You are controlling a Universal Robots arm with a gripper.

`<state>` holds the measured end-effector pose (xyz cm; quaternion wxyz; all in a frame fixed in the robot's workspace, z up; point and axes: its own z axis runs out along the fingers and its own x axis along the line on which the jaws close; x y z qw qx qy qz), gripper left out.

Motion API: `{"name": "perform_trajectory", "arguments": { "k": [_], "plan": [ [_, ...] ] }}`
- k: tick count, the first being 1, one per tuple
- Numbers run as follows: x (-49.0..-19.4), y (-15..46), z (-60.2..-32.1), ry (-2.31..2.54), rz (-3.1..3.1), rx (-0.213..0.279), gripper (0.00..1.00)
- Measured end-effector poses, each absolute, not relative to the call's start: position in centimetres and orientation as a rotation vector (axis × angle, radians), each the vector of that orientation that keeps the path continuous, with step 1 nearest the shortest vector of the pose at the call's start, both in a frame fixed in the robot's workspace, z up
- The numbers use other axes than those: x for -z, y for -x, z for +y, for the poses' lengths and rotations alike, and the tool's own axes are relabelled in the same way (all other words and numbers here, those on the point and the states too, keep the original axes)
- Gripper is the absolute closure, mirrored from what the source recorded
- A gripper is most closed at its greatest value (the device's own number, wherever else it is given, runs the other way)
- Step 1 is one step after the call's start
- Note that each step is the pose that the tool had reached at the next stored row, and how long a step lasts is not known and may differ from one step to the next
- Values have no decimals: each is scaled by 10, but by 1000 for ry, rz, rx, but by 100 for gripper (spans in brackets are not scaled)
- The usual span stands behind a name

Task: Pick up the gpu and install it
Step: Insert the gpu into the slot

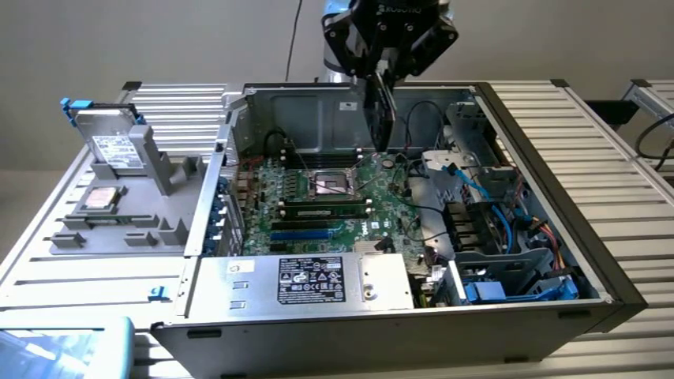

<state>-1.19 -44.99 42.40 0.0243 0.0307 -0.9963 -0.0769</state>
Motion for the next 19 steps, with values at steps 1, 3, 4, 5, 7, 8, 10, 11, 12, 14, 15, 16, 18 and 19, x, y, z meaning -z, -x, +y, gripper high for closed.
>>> {"name": "perform_trajectory", "arguments": {
  "k": [1,3,4,5,7,8,10,11,12,14,15,16,18,19],
  "plan": [
    [-424,12,-450,-123,-3080,240,72],
    [-424,12,-450,-181,-3074,244,72],
    [-424,12,-450,-208,-3071,246,72],
    [-424,12,-450,-236,-3067,248,72],
    [-424,12,-450,-291,-3059,252,72],
    [-424,12,-450,-319,-3055,255,72],
    [-423,12,-450,-375,-3046,256,72],
    [-423,12,-450,-403,-3042,255,72],
    [-423,12,-450,-429,-3037,254,72],
    [-423,12,-450,-484,-3029,252,72],
    [-423,12,-450,-511,-3024,251,72],
    [-423,12,-450,-541,-3019,250,72],
    [-423,12,-450,-596,-3008,248,72],
    [-423,12,-450,-623,-3002,248,72]
  ]
}}
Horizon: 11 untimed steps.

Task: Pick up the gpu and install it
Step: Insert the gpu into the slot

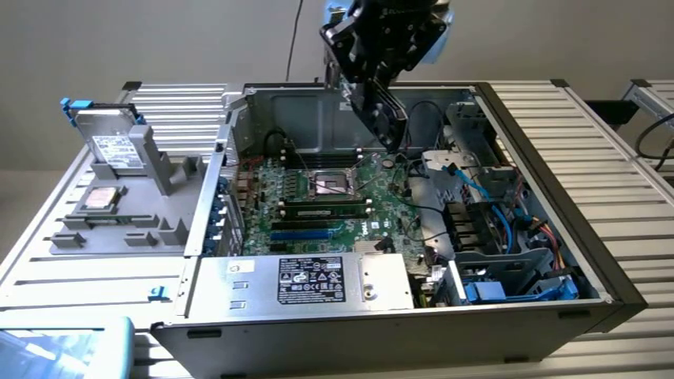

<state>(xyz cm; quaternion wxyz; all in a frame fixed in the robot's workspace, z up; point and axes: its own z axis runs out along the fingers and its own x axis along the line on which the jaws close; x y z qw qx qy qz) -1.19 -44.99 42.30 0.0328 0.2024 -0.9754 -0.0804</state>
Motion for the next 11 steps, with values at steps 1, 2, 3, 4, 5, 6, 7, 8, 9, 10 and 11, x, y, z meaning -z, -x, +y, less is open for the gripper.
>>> {"name": "perform_trajectory", "arguments": {
  "k": [1,2,3,4,5,6,7,8,9,10,11],
  "plan": [
    [-423,12,-450,-650,-2996,247,72],
    [-423,12,-450,-676,-2989,246,72],
    [-423,12,-450,-703,-2982,246,72],
    [-423,12,-450,-730,-2975,245,72],
    [-423,12,-450,-757,-2967,244,72],
    [-423,12,-450,-784,-2960,243,72],
    [-423,12,-450,-812,-2952,242,72],
    [-423,12,-450,-839,-2944,240,72],
    [-423,12,-450,-866,-2935,239,72],
    [-422,12,-450,-893,-2926,238,72],
    [-422,12,-450,-918,-2916,237,72]
  ]
}}
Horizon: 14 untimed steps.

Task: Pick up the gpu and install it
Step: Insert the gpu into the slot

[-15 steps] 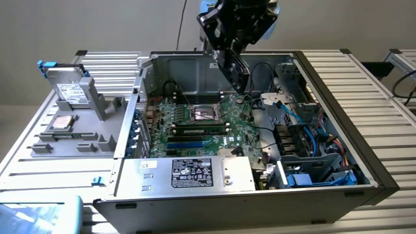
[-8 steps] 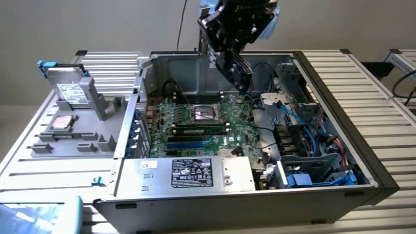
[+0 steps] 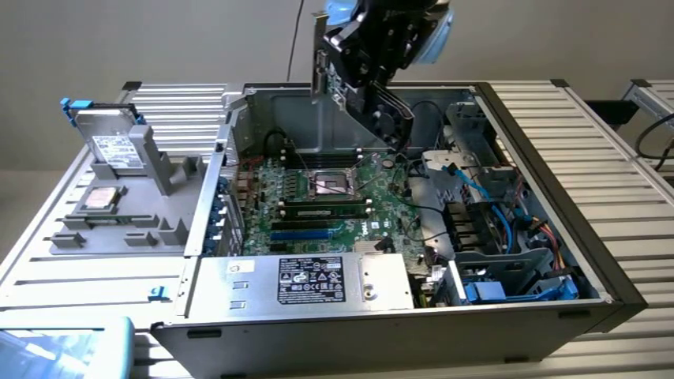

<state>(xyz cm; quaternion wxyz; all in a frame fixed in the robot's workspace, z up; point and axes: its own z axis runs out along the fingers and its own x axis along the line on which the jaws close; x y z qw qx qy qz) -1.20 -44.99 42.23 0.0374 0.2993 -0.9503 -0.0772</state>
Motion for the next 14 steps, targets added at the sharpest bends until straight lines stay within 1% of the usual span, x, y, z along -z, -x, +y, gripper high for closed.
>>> {"name": "perform_trajectory", "arguments": {
  "k": [14],
  "plan": [
    [-421,12,-450,-1278,-2768,215,72]
  ]
}}
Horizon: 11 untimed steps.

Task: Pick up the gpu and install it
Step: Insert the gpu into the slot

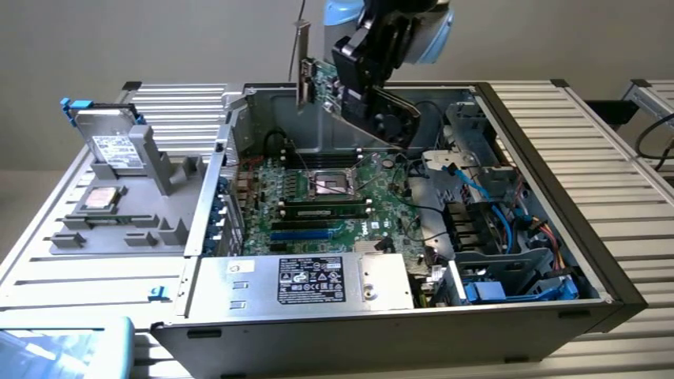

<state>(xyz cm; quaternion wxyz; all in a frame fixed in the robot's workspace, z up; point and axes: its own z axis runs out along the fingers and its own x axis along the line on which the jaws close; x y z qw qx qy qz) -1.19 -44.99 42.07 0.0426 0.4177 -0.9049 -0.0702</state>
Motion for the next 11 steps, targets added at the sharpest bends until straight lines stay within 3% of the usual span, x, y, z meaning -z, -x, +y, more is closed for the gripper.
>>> {"name": "perform_trajectory", "arguments": {
  "k": [11],
  "plan": [
    [-420,12,-450,-1555,-2639,183,72]
  ]
}}
